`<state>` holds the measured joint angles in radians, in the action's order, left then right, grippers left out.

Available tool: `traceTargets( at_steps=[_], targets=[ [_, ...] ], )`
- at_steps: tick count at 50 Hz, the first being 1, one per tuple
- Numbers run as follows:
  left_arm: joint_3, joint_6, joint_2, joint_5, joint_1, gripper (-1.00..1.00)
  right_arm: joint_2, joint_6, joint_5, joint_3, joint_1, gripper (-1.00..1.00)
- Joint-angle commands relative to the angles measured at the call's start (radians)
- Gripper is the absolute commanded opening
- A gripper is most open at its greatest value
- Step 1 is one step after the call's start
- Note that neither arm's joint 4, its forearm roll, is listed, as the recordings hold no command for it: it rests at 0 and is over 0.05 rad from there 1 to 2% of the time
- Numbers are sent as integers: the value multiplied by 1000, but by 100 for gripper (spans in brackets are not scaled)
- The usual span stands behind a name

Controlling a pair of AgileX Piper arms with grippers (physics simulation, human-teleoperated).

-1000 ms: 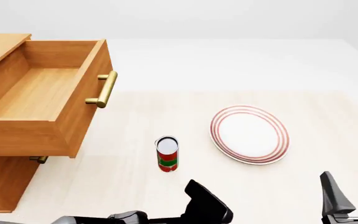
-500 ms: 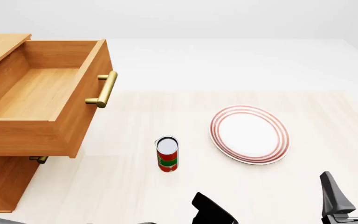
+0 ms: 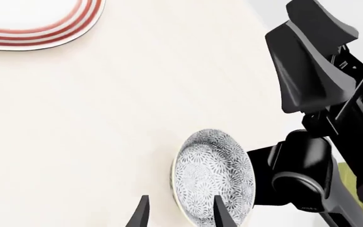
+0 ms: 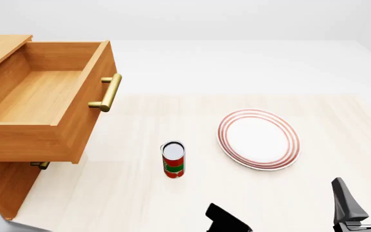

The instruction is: Put the bowl in the top drawer of the cabinet.

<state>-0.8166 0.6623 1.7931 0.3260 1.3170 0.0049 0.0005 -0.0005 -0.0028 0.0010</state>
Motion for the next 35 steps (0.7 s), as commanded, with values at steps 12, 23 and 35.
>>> traceTargets(
  at_steps=[12, 23, 35],
  targets=[
    [-24, 67, 91, 43, 8, 100, 0, -1, 0, 0, 0, 100],
    [-25, 93, 119, 62, 23, 100, 0, -1, 0, 0, 0, 100],
    [-59, 109, 165, 64, 35, 100, 0, -1, 0, 0, 0, 100]
  ],
)
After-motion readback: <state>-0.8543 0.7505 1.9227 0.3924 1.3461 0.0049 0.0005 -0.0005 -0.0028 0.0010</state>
